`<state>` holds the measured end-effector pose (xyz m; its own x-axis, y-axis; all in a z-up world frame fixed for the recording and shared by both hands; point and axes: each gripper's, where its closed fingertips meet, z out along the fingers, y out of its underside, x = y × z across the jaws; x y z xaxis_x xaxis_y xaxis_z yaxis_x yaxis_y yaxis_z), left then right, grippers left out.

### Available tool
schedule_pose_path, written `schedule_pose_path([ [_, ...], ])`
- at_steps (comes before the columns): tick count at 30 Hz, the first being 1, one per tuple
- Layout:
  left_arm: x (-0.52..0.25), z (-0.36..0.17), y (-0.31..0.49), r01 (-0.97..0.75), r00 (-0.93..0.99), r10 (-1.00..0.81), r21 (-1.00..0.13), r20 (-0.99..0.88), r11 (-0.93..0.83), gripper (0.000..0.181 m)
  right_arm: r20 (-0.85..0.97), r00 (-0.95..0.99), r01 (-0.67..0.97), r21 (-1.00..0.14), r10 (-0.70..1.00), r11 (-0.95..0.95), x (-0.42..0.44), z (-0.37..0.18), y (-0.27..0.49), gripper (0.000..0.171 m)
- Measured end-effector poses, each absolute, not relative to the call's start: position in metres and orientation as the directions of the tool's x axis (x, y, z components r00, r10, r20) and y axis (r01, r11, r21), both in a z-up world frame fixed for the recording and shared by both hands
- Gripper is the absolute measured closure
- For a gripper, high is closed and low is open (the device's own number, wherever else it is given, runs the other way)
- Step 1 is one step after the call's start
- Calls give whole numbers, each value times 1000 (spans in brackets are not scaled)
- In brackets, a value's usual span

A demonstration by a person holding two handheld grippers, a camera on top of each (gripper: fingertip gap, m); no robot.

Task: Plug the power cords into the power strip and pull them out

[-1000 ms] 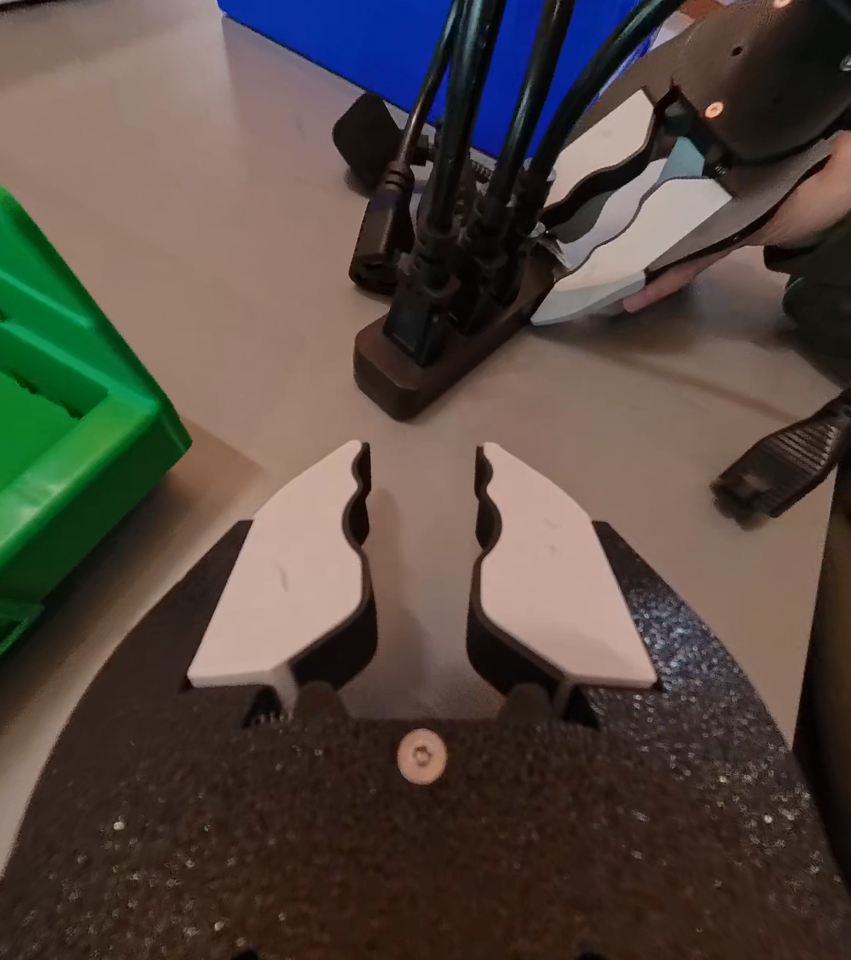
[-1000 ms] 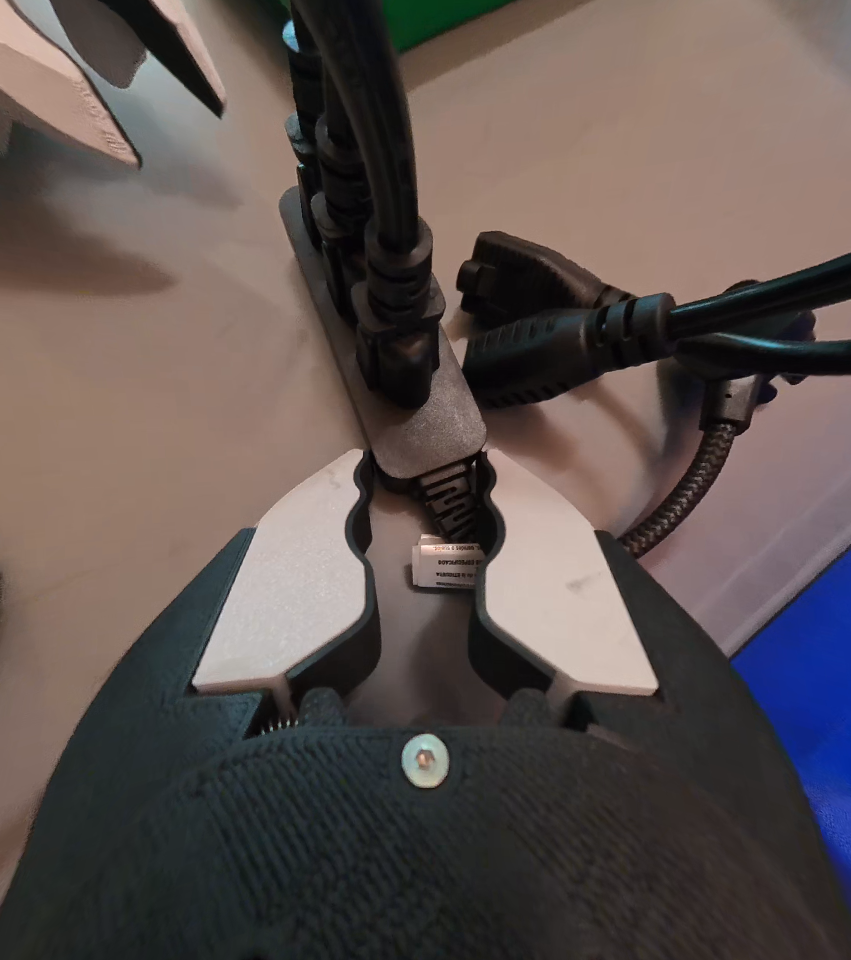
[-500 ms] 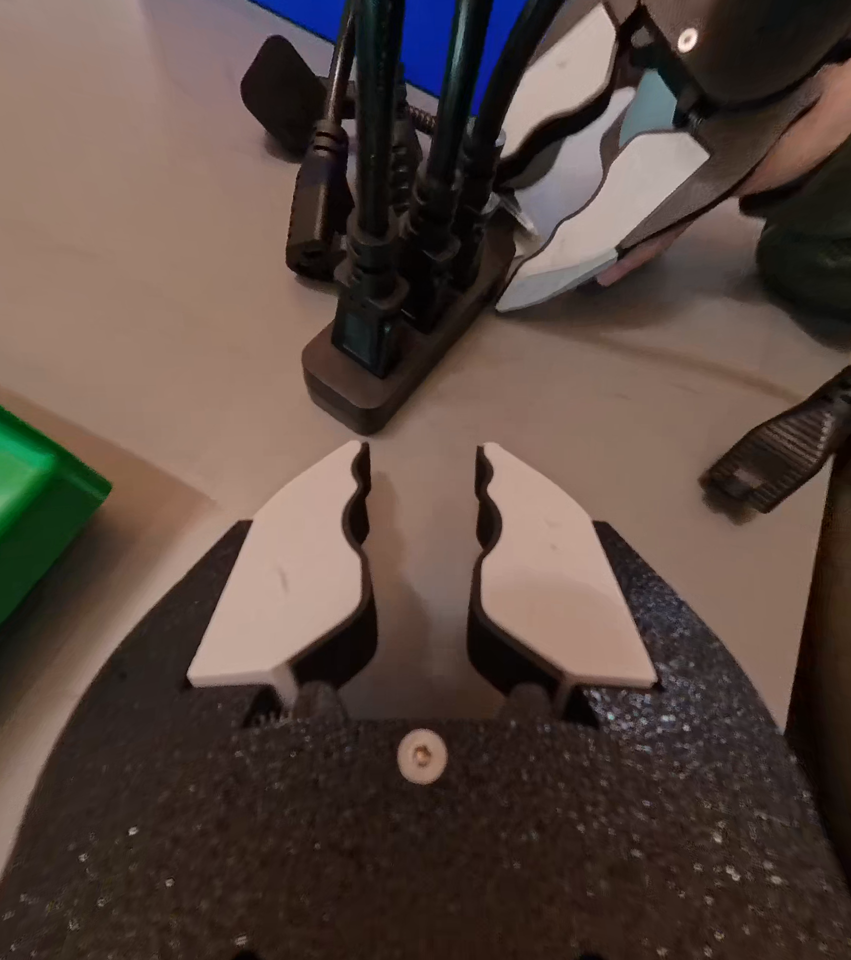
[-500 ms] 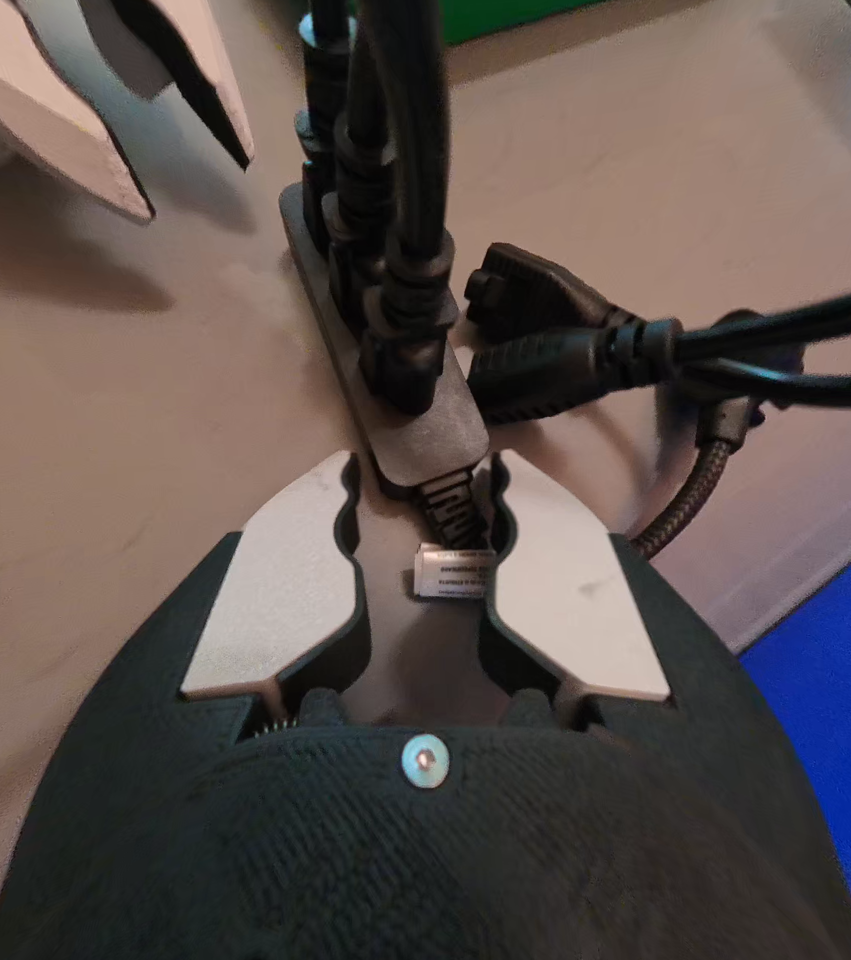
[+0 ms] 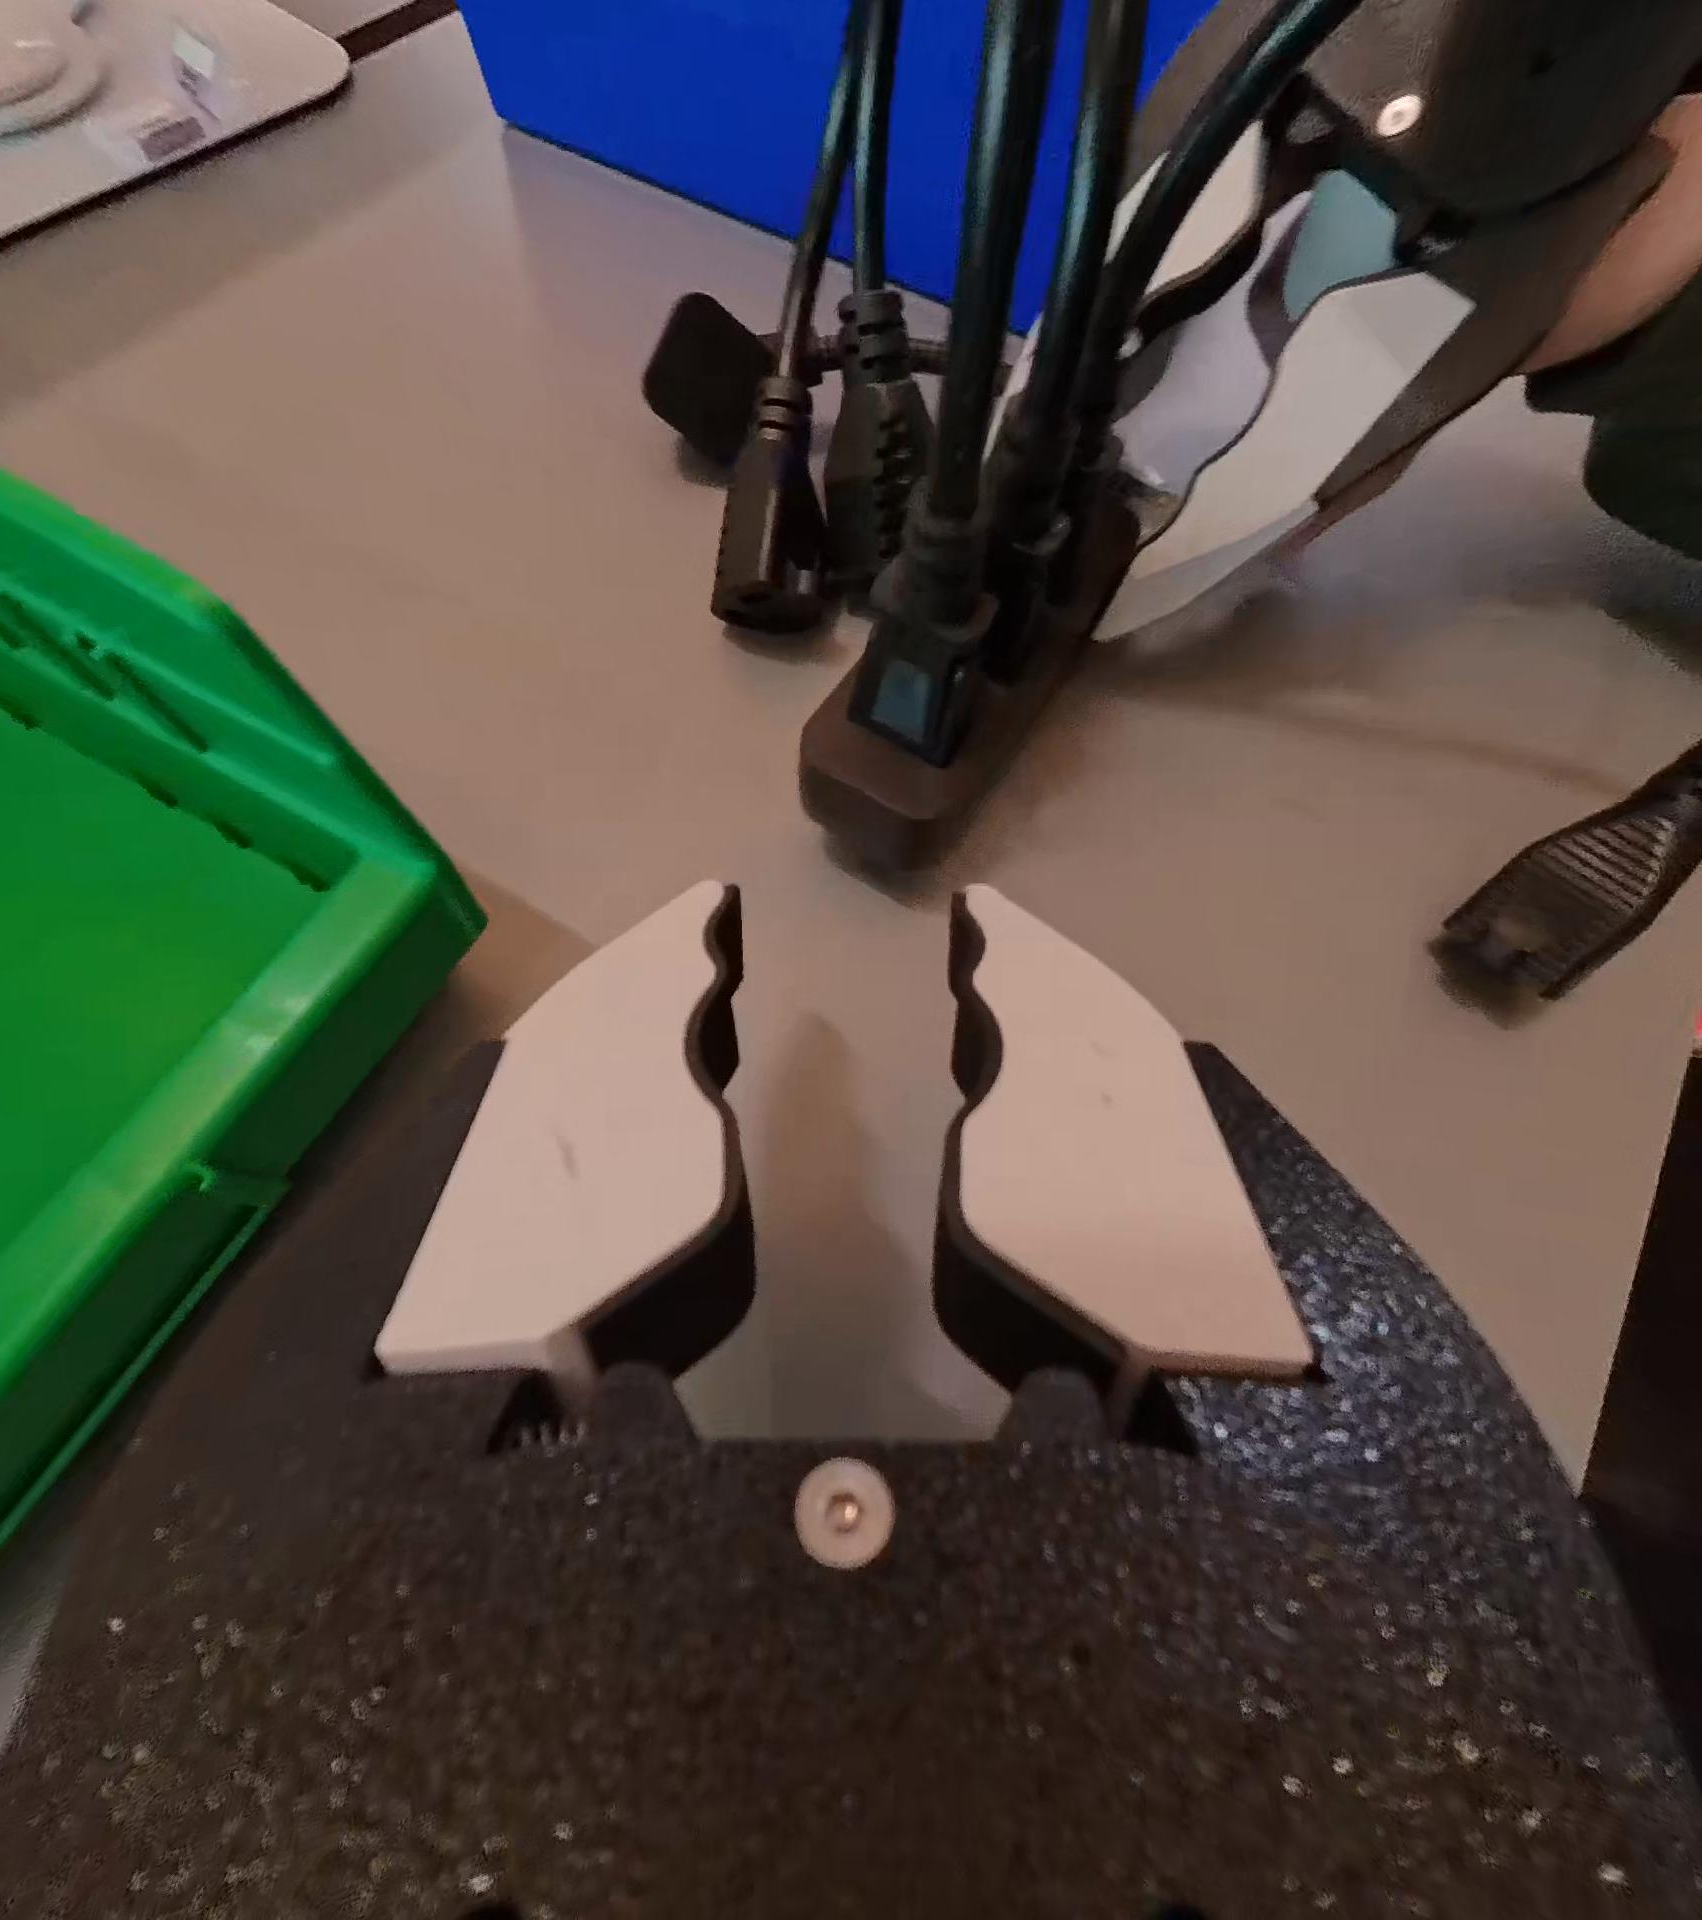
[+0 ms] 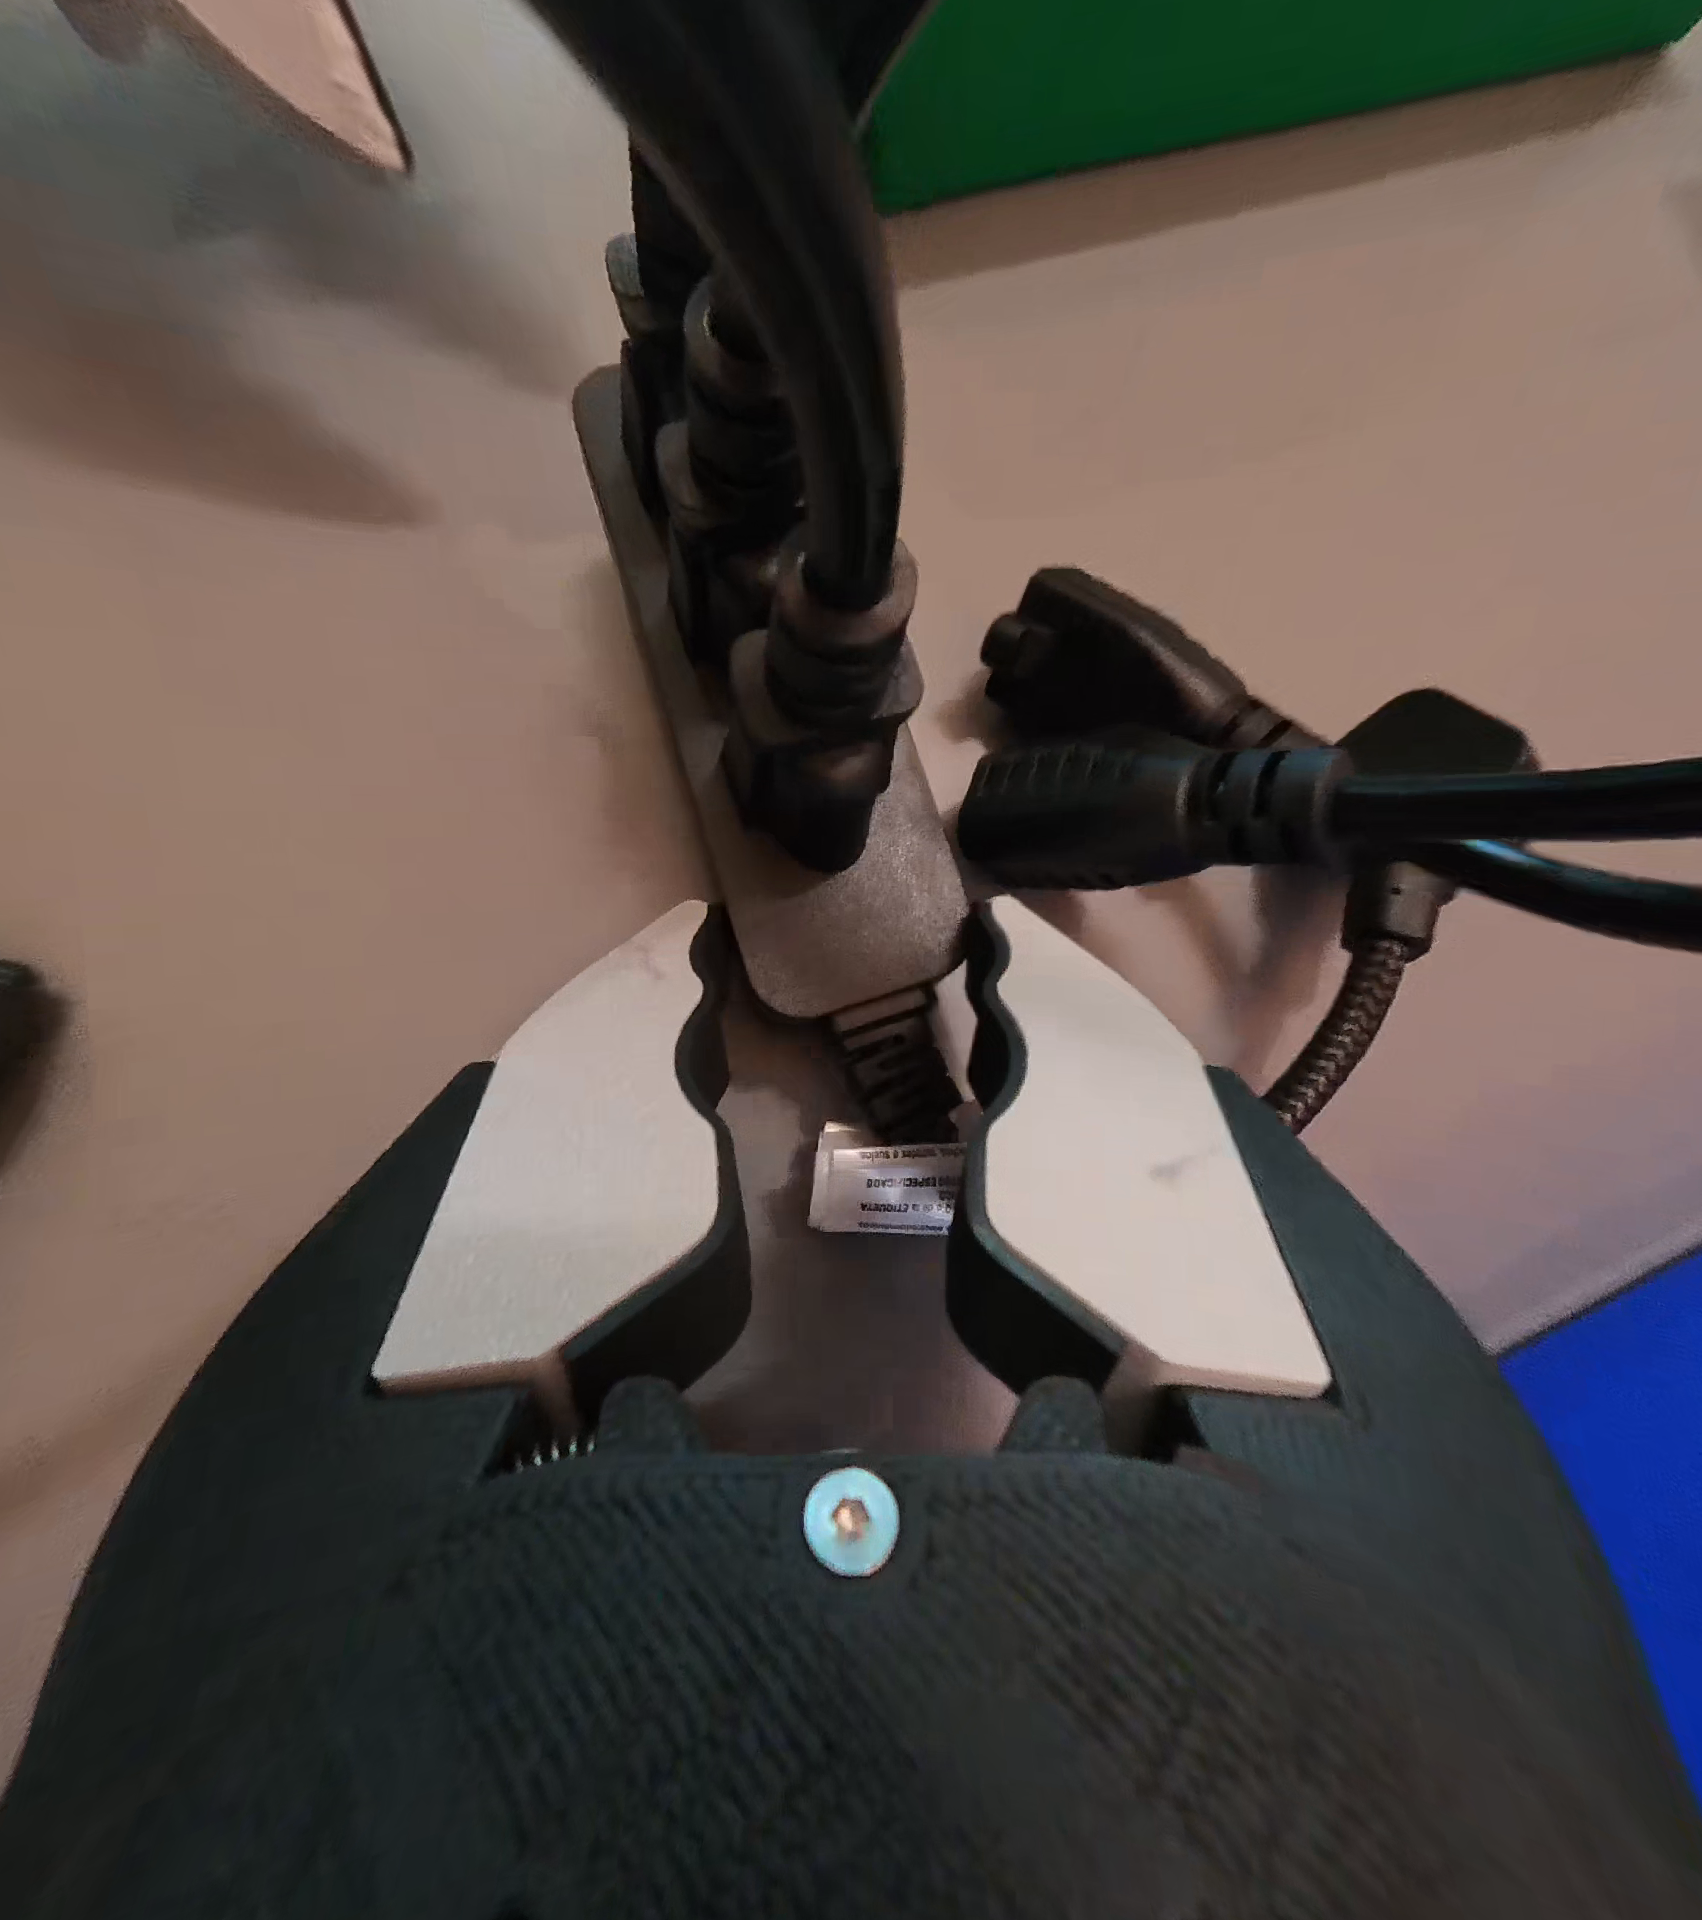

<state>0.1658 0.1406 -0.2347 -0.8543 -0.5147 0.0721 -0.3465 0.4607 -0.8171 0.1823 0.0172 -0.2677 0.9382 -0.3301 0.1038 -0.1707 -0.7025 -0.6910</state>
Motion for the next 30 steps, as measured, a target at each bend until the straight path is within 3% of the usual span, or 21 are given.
schedule_pose_path([
  [5,171,-228,153,-353,-833,-548,-839,79,415,144,171,913,-144,-715,-371,-684,181,-214,11,127],
  [10,174,-223,159,-355,-828,-553,-853,96,383,144,247,860,-103,-772,-446,-627,194,-124,-3,127],
  [15,176,-230,162,-381,-822,-556,-845,123,376,144,258,746,-201,-792,-614,-577,230,-46,-55,127],
  [23,175,-236,157,-389,-830,-541,-838,138,383,144,465,587,-363,-581,-663,-729,307,-30,-181,127],
  [30,177,-247,154,-413,-828,-536,-823,161,390,144,539,642,-434,-332,-546,-838,334,-82,-230,127],
])
